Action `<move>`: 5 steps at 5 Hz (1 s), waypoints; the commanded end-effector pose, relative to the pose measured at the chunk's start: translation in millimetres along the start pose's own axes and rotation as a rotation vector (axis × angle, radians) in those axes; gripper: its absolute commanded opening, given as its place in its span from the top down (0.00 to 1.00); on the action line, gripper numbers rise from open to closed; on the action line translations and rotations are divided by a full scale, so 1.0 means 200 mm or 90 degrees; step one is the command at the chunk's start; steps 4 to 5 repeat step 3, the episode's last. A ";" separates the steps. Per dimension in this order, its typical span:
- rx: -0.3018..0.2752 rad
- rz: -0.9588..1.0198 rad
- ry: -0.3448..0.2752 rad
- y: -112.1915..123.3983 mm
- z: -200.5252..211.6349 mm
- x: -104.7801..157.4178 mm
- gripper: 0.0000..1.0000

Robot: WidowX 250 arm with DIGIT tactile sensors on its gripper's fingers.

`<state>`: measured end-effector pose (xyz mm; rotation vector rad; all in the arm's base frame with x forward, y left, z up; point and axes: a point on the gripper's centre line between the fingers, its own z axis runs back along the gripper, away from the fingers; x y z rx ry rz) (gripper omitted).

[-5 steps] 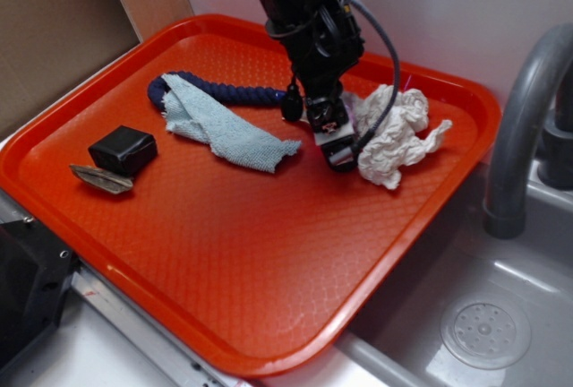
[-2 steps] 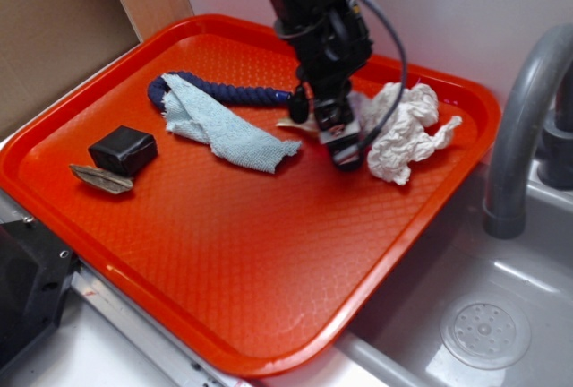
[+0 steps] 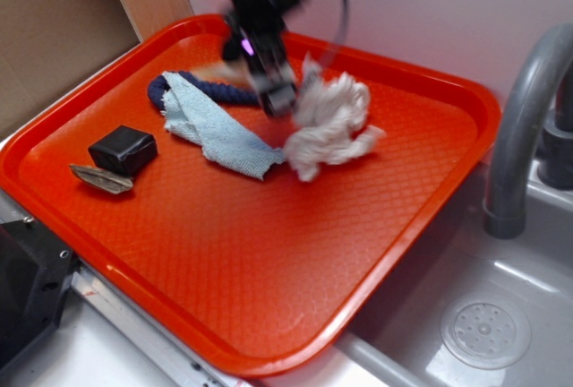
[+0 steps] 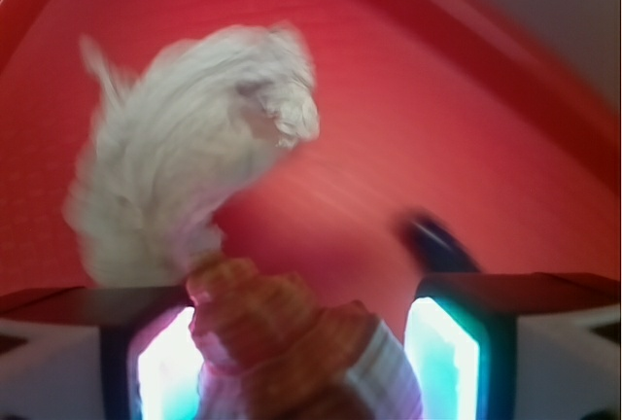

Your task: Grab the shell.

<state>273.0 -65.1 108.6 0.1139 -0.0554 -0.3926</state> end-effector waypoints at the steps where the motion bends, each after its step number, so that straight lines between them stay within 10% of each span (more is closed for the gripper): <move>1: 0.033 0.298 -0.013 0.07 0.54 -0.22 1.00; 5: 0.024 0.417 -0.064 0.10 0.73 -0.37 1.00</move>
